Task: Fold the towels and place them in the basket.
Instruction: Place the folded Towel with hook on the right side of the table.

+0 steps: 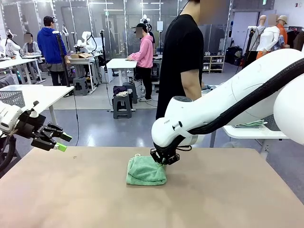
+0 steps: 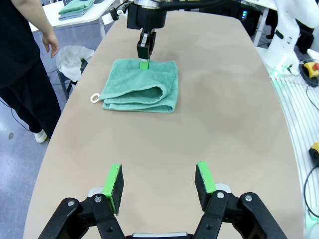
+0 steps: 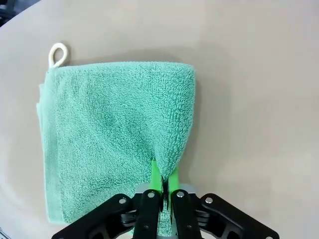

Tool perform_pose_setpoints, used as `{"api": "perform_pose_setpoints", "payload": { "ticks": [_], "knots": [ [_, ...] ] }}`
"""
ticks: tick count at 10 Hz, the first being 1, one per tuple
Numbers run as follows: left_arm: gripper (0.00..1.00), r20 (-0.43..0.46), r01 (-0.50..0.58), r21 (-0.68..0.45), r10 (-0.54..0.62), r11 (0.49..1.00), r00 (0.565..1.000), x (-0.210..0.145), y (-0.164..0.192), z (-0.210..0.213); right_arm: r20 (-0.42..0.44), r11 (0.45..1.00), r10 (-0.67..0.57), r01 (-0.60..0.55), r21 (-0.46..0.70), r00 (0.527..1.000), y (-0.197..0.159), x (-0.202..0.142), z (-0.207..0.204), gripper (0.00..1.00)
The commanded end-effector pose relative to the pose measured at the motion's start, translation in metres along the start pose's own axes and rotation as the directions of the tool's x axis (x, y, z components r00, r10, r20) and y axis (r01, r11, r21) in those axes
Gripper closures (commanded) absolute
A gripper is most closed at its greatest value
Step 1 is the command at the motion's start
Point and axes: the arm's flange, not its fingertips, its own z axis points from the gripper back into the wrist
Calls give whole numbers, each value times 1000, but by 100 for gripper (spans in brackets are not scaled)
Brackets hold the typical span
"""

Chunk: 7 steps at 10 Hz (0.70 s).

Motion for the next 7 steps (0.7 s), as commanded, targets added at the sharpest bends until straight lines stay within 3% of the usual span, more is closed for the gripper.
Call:
{"api": "perform_pose_setpoints", "payload": {
  "ticks": [1, 7],
  "knots": [
    [27, 2, 12, 2, -12, 1000, 1000, 0, -2, 1, 32, 997, 66, -65, -49, 997, -33, -5, 13, 95],
    [27, 2, 12, 2, -12, 1000, 1000, 0, -2, 1, 103, 986, 76, -59, -159, 992, -235, 14, 35, 95]
  ]
}}
